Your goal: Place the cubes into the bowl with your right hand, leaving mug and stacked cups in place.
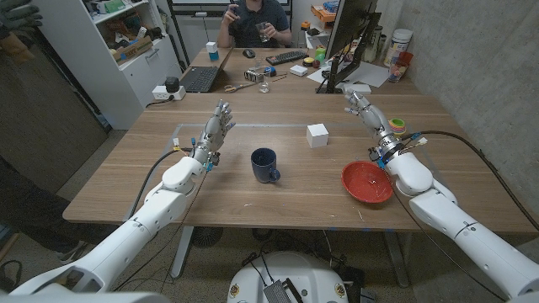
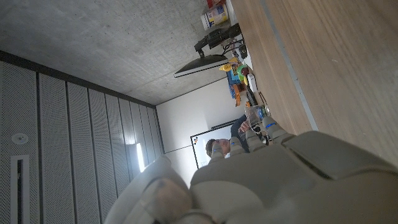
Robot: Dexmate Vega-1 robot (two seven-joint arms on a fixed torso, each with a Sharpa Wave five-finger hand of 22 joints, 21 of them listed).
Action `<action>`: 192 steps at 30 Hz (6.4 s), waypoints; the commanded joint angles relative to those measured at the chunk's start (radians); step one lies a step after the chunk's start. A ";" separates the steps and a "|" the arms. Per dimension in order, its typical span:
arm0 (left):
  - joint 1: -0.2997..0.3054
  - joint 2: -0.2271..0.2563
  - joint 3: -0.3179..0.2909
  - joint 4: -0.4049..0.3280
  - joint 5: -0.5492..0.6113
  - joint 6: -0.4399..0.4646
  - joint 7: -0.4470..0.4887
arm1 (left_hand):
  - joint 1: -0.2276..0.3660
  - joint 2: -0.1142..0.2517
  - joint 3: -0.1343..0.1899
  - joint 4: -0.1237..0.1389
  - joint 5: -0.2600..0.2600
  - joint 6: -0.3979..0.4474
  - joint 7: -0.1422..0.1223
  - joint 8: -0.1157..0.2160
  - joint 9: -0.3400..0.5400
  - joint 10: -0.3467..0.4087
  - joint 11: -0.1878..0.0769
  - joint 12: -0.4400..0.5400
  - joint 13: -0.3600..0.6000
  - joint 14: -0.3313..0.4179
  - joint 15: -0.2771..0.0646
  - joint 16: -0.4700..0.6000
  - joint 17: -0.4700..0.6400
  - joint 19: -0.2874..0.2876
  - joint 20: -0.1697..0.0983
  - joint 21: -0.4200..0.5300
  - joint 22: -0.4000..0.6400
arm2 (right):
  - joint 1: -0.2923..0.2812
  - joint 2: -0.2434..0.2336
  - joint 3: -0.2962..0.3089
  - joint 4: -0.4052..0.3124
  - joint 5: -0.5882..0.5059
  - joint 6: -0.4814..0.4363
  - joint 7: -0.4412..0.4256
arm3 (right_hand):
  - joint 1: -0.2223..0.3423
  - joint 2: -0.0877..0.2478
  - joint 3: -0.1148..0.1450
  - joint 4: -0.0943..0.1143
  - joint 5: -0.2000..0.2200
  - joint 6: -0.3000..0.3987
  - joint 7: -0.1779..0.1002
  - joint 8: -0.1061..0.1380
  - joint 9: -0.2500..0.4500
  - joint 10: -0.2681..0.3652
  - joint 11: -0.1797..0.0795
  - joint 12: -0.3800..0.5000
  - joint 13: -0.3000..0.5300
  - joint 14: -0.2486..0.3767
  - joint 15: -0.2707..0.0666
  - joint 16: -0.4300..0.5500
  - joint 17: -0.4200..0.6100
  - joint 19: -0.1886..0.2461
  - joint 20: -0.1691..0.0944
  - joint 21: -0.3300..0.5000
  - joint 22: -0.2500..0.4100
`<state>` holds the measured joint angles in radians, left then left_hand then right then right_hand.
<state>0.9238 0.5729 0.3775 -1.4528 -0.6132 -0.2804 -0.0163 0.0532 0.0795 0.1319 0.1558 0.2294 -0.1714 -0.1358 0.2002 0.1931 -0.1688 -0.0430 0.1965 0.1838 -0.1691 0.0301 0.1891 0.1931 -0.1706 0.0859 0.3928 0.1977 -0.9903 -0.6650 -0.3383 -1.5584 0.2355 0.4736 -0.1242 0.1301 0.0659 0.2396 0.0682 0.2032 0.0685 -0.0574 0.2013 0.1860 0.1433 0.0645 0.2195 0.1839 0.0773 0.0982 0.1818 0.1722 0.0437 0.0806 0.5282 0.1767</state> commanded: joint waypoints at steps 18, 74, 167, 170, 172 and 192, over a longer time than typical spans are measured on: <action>-0.022 -0.010 0.011 0.026 0.000 -0.021 -0.033 | 0.000 0.022 -0.014 0.004 0.005 -0.201 -0.008 0.004 0.003 -0.194 0.005 0.005 0.003 -0.130 -0.005 0.007 0.005 -0.081 0.004 -0.003 0.006 | 0.092 -0.065 -0.134 -0.179 -0.567 -0.294 -0.176 | 0.050 -0.017 0.006 -0.042 -0.008 0.037 -0.023 0.012 0.003 0.012 -0.008 0.003 0.004 0.001 -0.010 -0.001 0.000 0.019 0.027 -0.016 -0.001; -0.113 -0.071 0.060 0.148 -0.004 -0.077 -0.160 | -0.004 0.018 -0.037 0.005 0.010 -0.190 -0.007 0.005 0.002 -0.182 0.008 0.008 0.003 -0.126 -0.010 0.008 0.005 -0.074 0.007 -0.008 0.006 | 0.291 -0.088 -0.392 -0.170 -0.917 -0.799 0.041 | 0.107 -0.108 -0.038 -0.120 0.000 0.029 -0.085 0.000 0.007 -0.128 -0.083 -0.030 0.005 -0.089 0.016 -0.007 0.001 0.053 0.138 -0.113 -0.007; -0.158 -0.097 0.036 0.317 -0.042 -0.129 -0.241 | -0.003 0.025 -0.068 0.005 0.022 -0.185 -0.005 0.002 0.002 -0.186 0.003 0.003 0.003 -0.124 -0.011 0.006 0.004 -0.070 0.005 -0.020 0.006 | 0.498 0.020 -0.553 0.020 -0.919 -0.685 0.181 | 1.088 0.081 0.067 -0.225 0.023 0.661 -0.040 0.109 0.071 0.448 -0.119 0.113 0.024 0.996 -0.330 0.124 0.156 0.965 -0.306 0.178 0.157; -0.156 -0.096 0.036 0.315 -0.043 -0.128 -0.243 | -0.003 0.025 -0.069 0.005 0.022 -0.185 -0.006 0.002 0.002 -0.186 0.003 0.004 0.003 -0.124 -0.012 0.006 0.004 -0.069 0.004 -0.020 0.006 | 0.487 0.015 -0.541 0.013 -0.912 -0.669 0.149 | 1.112 0.089 0.073 -0.228 0.022 0.685 -0.029 0.119 0.079 0.467 -0.118 0.118 0.027 1.007 -0.331 0.127 0.164 0.957 -0.308 0.189 0.161; -0.155 -0.094 0.036 0.312 -0.040 -0.127 -0.240 | -0.003 0.025 -0.070 0.005 0.022 -0.184 -0.005 0.002 0.002 -0.184 0.007 0.005 0.003 -0.125 -0.012 0.006 0.004 -0.069 0.004 -0.020 0.006 | 0.481 0.011 -0.538 0.003 -0.918 -0.672 0.137 | 1.129 0.096 0.076 -0.227 0.021 0.690 -0.022 0.122 0.085 0.483 -0.112 0.123 0.030 1.026 -0.330 0.135 0.173 0.951 -0.309 0.198 0.164; -0.155 -0.093 0.041 0.308 -0.032 -0.124 -0.234 | -0.003 0.027 -0.076 0.005 0.024 -0.184 -0.006 0.002 0.001 -0.180 0.010 0.006 0.003 -0.124 -0.011 0.006 0.004 -0.069 0.004 -0.023 0.007 | 0.440 -0.019 -0.481 -0.066 -0.909 -0.634 0.077 | 1.158 0.100 0.080 -0.218 0.016 0.712 -0.006 0.131 0.101 0.515 -0.103 0.131 0.033 1.059 -0.326 0.144 0.189 0.950 -0.310 0.226 0.172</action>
<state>0.7686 0.4775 0.4158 -1.1408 -0.6509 -0.4062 -0.2563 0.0505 0.0821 0.0612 0.1567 0.2487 -0.1715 -0.1356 0.2002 0.1928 -0.1724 -0.0394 0.1965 0.1835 -0.1740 0.0251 0.1891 0.1929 -0.1705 0.0859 0.3734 0.2021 -0.5354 -0.6717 -0.8480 -1.5889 -0.6801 -0.1767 -0.0283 0.9684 -0.1379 0.3148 -0.1511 0.2176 0.7637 -0.0764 0.3261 0.2816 0.6487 -0.0446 0.3445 0.2124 0.7439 0.0570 0.3201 0.3570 0.9963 -0.1215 0.7475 0.3461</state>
